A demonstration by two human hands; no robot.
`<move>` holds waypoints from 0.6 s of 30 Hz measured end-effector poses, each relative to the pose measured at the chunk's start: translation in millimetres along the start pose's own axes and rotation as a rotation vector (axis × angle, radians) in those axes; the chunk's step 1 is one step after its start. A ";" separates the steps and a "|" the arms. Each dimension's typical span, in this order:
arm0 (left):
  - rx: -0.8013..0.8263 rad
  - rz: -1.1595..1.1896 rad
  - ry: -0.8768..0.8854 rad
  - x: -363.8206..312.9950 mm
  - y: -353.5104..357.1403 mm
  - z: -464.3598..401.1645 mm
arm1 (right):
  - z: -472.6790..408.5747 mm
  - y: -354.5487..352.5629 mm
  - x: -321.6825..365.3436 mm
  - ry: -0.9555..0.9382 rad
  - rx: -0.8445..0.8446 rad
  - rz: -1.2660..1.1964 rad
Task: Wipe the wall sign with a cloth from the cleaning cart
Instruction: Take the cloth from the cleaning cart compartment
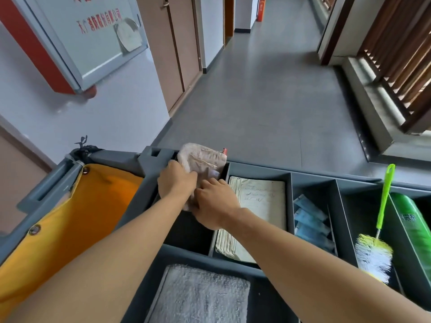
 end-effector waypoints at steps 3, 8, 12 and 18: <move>0.054 0.212 -0.066 -3.9 -5.3 1.1 | 1.7 -7.4 -1.6 0.006 0.086 -0.088; 0.092 0.349 -0.002 -16.3 -39.7 7.0 | -5.7 -42.8 -5.0 0.209 0.068 -0.391; 0.098 0.350 0.107 -25.5 -73.9 16.8 | -15.5 -81.3 4.2 0.225 -0.042 -0.544; 0.093 0.426 0.204 -23.2 -158.4 47.7 | -11.3 -123.8 51.5 0.158 -0.113 -0.691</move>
Point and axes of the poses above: each hand's wrist, its own z-axis away from the middle knuckle, its own y-axis out of the palm, x = y × z, the point moved 3 cm from there along -z, towards the middle knuckle, and after that the axes turned 10 degrees about y, right-handed, at the moved point
